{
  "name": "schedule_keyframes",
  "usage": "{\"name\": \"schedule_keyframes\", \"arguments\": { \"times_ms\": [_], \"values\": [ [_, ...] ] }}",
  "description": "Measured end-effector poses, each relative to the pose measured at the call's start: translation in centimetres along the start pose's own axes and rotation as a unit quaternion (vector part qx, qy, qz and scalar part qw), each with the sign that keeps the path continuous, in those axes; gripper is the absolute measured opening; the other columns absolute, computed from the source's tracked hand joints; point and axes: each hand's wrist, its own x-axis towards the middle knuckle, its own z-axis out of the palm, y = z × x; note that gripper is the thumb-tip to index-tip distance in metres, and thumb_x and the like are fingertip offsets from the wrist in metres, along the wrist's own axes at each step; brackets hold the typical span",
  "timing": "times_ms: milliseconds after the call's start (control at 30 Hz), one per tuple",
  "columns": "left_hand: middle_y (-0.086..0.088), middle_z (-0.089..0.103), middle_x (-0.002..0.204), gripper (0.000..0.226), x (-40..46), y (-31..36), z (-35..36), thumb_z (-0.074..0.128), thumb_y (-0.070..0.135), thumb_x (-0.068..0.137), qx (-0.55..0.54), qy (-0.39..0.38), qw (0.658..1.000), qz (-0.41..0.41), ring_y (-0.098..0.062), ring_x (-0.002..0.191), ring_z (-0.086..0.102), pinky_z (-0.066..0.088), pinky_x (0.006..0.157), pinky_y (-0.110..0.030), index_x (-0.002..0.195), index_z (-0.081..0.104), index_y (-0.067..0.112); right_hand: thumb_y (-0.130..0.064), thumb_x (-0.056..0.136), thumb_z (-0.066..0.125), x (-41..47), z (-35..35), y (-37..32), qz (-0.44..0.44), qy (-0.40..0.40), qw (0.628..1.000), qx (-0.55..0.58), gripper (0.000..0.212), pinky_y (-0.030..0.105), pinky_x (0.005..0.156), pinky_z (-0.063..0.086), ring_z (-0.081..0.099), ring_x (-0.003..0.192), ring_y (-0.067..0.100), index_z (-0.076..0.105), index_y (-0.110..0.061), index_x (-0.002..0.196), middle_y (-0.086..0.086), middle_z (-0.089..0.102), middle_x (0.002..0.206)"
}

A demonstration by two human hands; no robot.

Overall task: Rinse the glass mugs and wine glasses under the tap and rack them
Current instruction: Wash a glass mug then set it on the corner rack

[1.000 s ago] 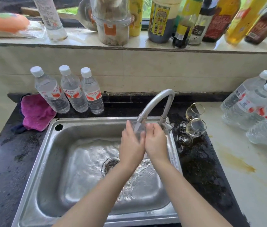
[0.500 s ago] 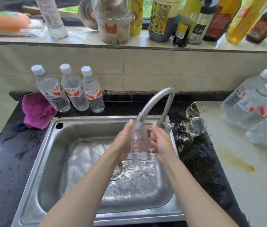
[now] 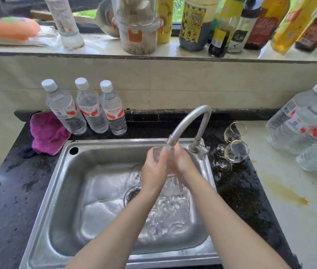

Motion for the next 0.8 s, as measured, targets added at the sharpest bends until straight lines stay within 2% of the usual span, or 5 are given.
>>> {"name": "schedule_keyframes", "arguments": {
  "times_ms": [200, 400, 533, 667, 800],
  "values": [
    [0.003, 0.059, 0.086, 0.032, 2.3, 1.7, -1.4, 0.042, 0.043, 0.097, -0.038, 0.046, 0.998, -0.009, -0.01, 0.078, 0.056, 0.045, 0.067, -0.027, 0.098, 0.054, 0.013, -0.031, 0.102, 0.03, -3.2, 2.5, 2.5, -0.278, 0.077, 0.904, -0.314, 0.038, 0.034, 0.097, 0.039, 0.049, 0.116, 0.023, 0.045, -0.008, 0.129, 0.01, 0.054, 0.126],
    [-0.007, 0.063, 0.088, 0.035, 0.8, 0.6, -0.6, 0.047, 0.048, 0.092, -0.012, -0.015, 1.0, -0.012, -0.019, 0.076, 0.058, 0.051, 0.065, -0.038, 0.096, 0.057, 0.014, -0.04, 0.099, 0.04, -0.6, 0.5, 0.1, -0.085, -0.014, 0.995, -0.051, 0.026, 0.023, 0.063, 0.049, 0.06, 0.081, 0.011, 0.054, -0.021, 0.109, 0.001, 0.064, 0.098],
    [-0.009, 0.065, 0.102, 0.063, 2.4, 1.1, -1.2, 0.045, 0.064, 0.082, 0.029, 0.005, 1.0, -0.004, -0.023, 0.091, 0.061, 0.051, 0.085, -0.047, 0.107, 0.054, 0.007, -0.042, 0.1, 0.027, -3.1, 2.1, 2.8, -0.209, 0.055, 0.953, -0.214, 0.048, 0.021, 0.094, 0.041, 0.052, 0.116, 0.01, 0.033, -0.017, 0.14, -0.004, 0.05, 0.13],
    [-0.004, 0.044, 0.137, 0.066, -0.1, 0.4, -0.1, 0.036, 0.055, 0.093, 0.157, -0.059, 0.984, 0.057, -0.019, 0.127, 0.042, 0.039, 0.104, -0.041, 0.147, 0.021, 0.02, -0.066, 0.088, 0.034, 0.2, 0.5, 1.7, -0.092, 0.047, 0.993, -0.049, 0.058, 0.041, 0.086, 0.052, 0.066, 0.088, 0.018, 0.062, -0.019, 0.107, -0.001, 0.07, 0.09],
    [0.004, 0.053, 0.127, 0.058, 0.6, -0.1, -0.4, 0.036, 0.055, 0.088, 0.195, -0.095, 0.963, 0.161, -0.014, 0.118, 0.048, 0.043, 0.097, -0.038, 0.139, 0.033, 0.027, -0.09, 0.067, 0.028, 0.8, -0.5, 1.7, -0.012, 0.025, 0.996, 0.081, 0.093, 0.046, 0.098, 0.048, 0.067, 0.104, 0.021, 0.067, -0.02, 0.114, 0.004, 0.072, 0.108]
  ]
}}
